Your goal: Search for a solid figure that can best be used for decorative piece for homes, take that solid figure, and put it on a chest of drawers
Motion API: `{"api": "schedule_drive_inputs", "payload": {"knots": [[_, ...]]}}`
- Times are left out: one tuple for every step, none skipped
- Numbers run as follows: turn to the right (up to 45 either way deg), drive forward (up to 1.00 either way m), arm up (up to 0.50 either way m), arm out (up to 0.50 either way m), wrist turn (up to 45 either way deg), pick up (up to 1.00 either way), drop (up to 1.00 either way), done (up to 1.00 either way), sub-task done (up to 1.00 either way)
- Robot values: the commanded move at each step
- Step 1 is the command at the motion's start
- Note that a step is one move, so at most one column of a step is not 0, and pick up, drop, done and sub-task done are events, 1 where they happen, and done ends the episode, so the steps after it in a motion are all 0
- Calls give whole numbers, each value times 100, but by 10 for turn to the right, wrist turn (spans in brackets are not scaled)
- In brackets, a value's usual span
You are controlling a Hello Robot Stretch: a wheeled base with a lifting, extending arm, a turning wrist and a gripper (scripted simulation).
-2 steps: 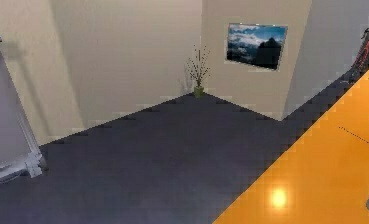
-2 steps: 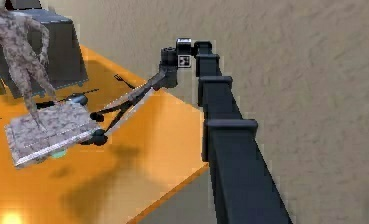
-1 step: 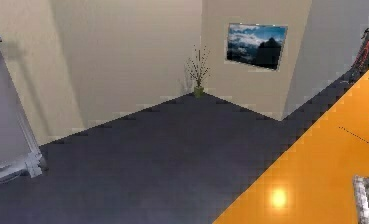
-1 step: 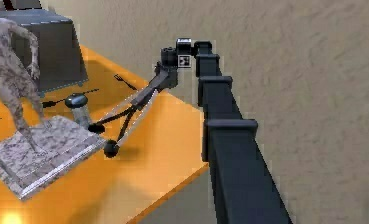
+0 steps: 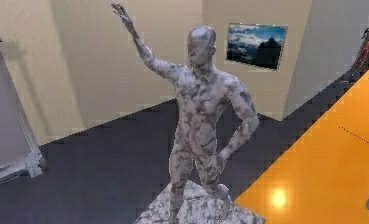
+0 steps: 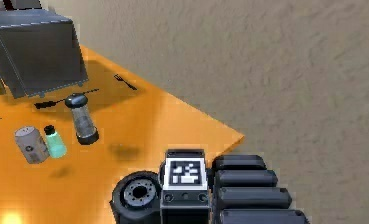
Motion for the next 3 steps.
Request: {"api": "schedule_drive_inputs", "payload": {"knots": [[-450, 0, 0, 0, 0, 0, 0, 0, 0], [-450, 0, 0, 0, 0, 0, 0, 0, 0], [-390, 0, 0, 0, 0, 0, 0, 0, 0]]}}
